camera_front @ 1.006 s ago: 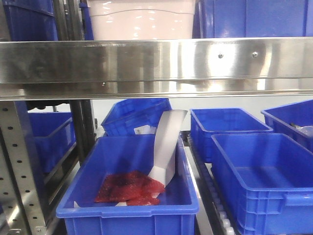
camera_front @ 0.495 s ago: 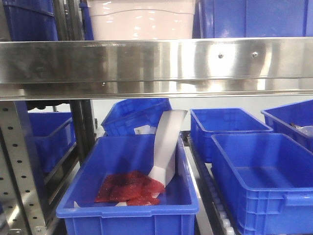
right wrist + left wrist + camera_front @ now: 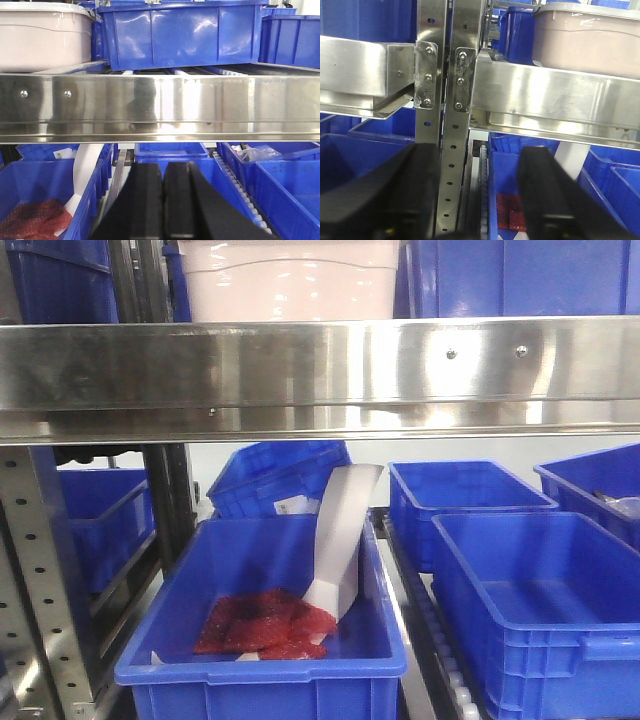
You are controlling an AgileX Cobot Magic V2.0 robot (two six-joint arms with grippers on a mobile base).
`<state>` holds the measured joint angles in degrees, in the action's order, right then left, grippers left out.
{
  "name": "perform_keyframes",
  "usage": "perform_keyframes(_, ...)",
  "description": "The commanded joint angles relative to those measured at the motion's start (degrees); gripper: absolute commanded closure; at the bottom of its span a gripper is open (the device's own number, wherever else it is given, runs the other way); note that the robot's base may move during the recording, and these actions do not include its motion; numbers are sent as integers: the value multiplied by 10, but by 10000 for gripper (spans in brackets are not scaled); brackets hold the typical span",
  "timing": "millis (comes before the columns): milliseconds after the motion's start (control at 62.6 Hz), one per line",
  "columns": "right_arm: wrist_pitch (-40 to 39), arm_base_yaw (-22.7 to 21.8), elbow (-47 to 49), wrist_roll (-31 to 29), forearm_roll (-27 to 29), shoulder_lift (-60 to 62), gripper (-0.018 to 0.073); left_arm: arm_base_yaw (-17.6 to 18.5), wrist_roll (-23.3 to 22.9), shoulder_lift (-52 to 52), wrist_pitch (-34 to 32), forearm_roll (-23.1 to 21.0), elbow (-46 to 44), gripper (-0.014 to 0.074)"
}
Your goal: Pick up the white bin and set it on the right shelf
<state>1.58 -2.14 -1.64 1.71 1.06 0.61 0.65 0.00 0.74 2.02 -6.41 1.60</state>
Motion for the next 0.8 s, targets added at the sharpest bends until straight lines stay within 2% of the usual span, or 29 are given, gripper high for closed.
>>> perform_keyframes(0,-53,0,2,-6,1,4,509,-1,-3,6,-48,-3,13,713)
perform_keyframes(782,-53,0,2,-6,1,4,509,-1,-3,6,-48,-3,13,713)
